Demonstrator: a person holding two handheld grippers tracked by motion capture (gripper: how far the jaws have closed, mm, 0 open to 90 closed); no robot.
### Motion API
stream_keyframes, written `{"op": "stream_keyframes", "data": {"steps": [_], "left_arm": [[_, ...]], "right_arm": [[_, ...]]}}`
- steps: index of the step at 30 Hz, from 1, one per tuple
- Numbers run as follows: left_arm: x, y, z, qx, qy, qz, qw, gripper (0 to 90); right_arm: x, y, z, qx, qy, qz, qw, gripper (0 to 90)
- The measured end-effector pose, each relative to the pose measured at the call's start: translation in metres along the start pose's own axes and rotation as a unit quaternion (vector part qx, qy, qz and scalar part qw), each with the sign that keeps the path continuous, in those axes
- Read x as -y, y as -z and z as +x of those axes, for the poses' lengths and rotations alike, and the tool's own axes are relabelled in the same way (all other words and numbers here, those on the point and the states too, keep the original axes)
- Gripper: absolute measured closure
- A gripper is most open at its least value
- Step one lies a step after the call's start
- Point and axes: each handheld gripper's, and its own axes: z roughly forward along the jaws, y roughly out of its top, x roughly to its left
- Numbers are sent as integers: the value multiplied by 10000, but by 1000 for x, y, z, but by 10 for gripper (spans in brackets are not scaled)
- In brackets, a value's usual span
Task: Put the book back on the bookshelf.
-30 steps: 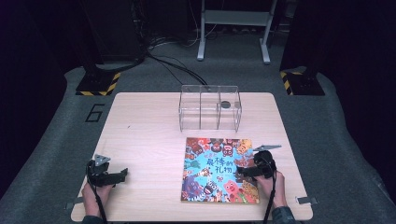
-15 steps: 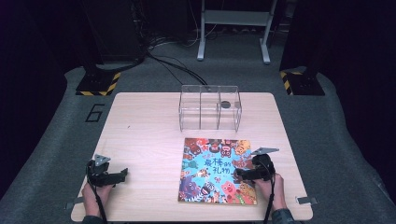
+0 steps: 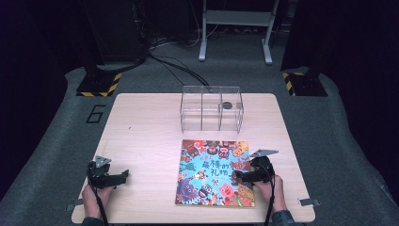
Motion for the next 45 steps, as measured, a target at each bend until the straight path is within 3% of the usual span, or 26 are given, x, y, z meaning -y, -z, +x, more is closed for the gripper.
{"op": "stream_keyframes", "data": {"steps": [3,5,8,9,10,19,22,25,26,29,31,35,36,38,45], "left_arm": [[0,-1,-1,-15,57,-17,10000,9],[-3,0,-3,-83,80,110,9999,8],[-5,2,-8,21,42,208,9998,5],[-7,4,-17,100,95,90,9999,0],[-7,4,-17,100,95,90,9999,0],[-19,-6,-65,706,-263,216,9969,0],[-22,-12,-78,831,-444,310,9951,0],[-26,-17,-89,865,-576,317,9941,0],[-28,-19,-92,888,-631,337,9935,0],[-36,-25,-101,964,-678,398,9922,0],[-41,-31,-109,953,-774,400,9916,0],[-44,-39,-122,842,-910,273,9919,0],[-45,-39,-123,864,-923,288,9916,0],[-45,-40,-128,911,-954,252,9909,0],[-44,-40,-141,1040,-1124,224,9880,0]], "right_arm": [[0,0,0,-22,25,-11,10000,142],[0,0,0,0,71,46,10000,143],[0,0,1,0,97,77,9999,143],[1,0,1,2,115,-1,9999,144],[1,-1,1,-9,115,-18,9999,144],[1,-2,3,-120,153,-73,9998,148],[0,-3,3,-283,145,-112,9994,148],[-1,-4,3,-296,209,-60,9993,157],[-2,-6,5,-224,370,-47,9991,160],[-2,-7,5,-173,288,-144,9993,166],[-7,-8,5,-143,240,45,9996,183],[-11,-9,7,-37,140,125,9998,181],[-12,-10,6,-7,179,78,9998,180],[-10,-9,8,10,20,40,10000,188],[-10,-9,7,-2,49,38,10000,194]]}}
